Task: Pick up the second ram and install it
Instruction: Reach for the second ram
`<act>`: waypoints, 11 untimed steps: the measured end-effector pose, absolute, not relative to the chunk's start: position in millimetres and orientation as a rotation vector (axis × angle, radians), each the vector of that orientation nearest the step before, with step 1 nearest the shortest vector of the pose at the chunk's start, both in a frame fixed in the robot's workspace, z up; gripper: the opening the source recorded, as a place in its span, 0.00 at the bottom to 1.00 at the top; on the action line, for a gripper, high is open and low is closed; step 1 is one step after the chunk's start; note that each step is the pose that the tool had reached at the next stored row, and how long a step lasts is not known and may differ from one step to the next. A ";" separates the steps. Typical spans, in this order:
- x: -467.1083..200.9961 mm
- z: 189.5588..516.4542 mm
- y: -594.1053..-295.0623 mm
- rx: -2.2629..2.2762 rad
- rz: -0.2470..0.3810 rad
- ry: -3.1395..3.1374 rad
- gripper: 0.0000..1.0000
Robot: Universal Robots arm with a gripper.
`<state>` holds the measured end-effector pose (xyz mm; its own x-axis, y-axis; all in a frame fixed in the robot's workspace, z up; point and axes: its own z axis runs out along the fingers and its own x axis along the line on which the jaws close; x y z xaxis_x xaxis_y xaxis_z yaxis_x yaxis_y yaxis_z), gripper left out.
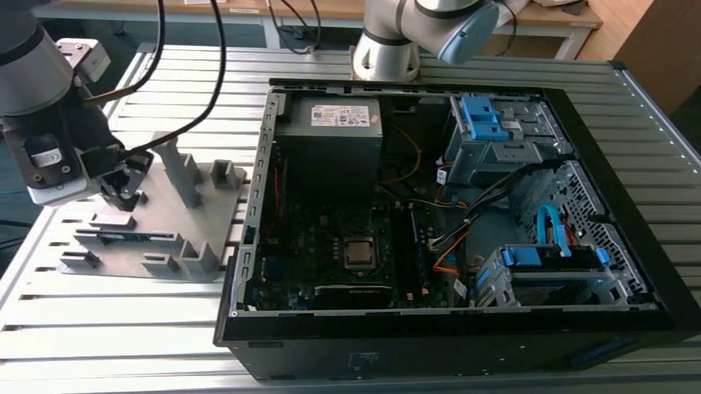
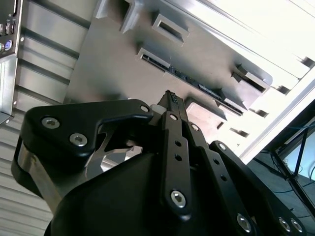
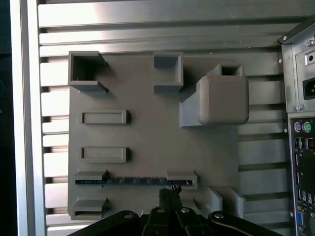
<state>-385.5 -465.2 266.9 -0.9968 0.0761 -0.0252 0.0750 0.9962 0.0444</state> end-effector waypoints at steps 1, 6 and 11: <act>-386.0 265.7 -465.2 0.118 0.067 3.112 0.10; -391.0 260.4 -465.2 0.118 0.067 3.112 0.10; -393.4 254.7 -465.2 0.118 0.067 3.112 0.10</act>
